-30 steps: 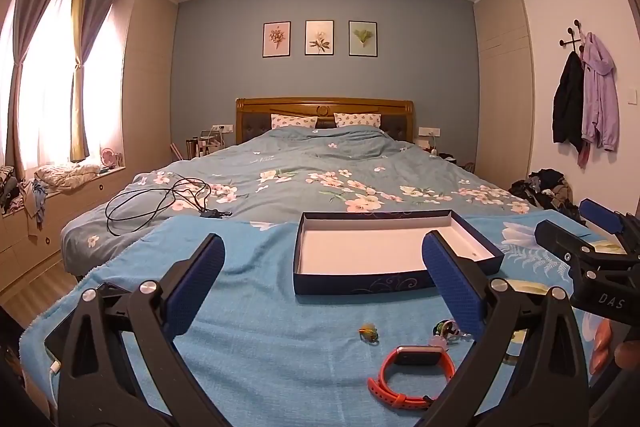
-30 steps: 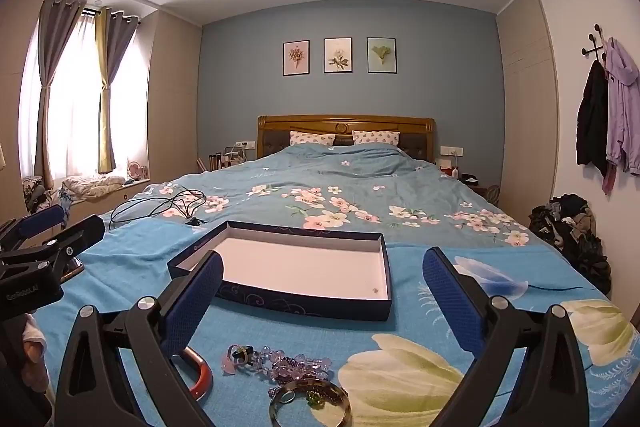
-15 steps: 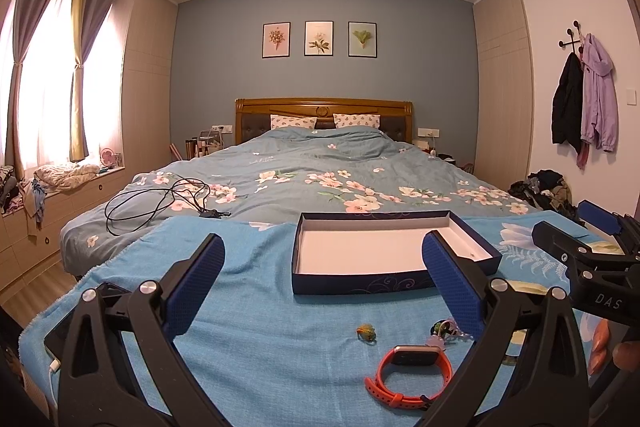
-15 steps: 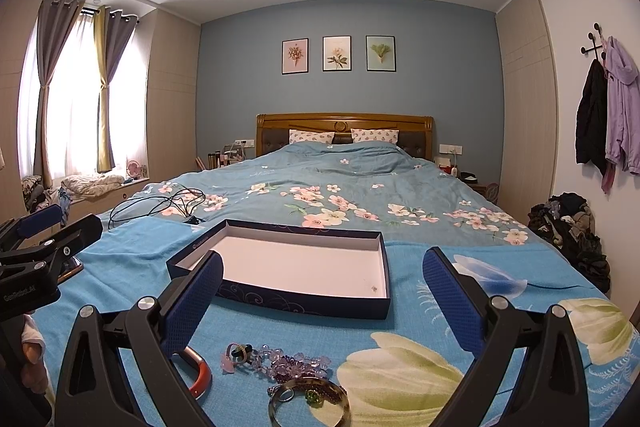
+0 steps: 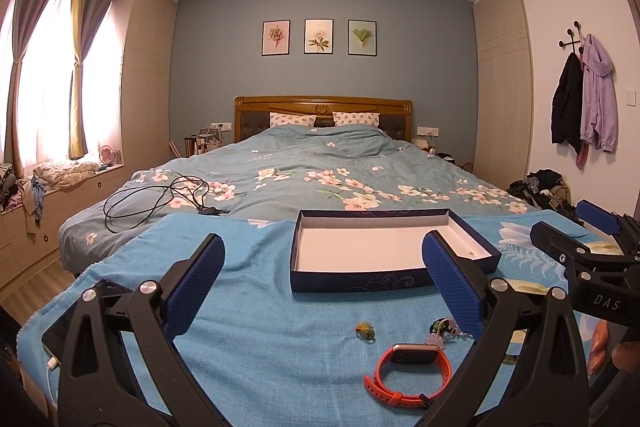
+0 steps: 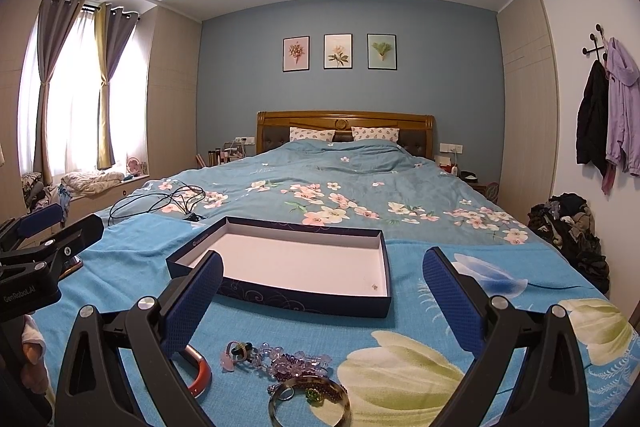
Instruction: Organize jewelry
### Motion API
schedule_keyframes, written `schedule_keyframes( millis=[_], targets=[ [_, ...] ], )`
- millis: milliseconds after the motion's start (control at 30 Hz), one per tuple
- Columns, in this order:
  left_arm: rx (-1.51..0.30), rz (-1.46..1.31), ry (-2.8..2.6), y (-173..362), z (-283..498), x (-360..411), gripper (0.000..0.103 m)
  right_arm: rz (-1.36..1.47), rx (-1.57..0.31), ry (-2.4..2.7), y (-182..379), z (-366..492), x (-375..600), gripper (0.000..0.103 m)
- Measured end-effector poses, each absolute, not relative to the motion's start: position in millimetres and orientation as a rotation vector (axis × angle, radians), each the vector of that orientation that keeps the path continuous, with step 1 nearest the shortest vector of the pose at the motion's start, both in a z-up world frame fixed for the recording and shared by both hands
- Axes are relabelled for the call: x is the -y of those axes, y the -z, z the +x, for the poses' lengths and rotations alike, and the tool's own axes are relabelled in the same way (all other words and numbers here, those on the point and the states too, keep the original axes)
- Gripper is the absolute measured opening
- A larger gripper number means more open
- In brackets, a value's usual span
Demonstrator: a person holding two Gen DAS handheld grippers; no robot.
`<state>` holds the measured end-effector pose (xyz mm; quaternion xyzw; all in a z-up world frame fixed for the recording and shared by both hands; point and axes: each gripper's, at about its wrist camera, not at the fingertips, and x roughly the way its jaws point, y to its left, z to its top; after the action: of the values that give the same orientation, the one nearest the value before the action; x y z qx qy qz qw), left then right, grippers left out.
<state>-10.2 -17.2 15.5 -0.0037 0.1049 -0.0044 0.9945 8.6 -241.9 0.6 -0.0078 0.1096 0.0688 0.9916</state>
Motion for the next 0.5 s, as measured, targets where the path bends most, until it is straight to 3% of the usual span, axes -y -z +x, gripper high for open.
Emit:
schedule_keyframes(
  millis=[500],
  targets=[
    [-0.209,-0.011,0.012,-11.0,-7.1,12.9,0.097,-0.016,-0.221,-0.135,-1.5,8.2,239.7,0.097]
  ],
)
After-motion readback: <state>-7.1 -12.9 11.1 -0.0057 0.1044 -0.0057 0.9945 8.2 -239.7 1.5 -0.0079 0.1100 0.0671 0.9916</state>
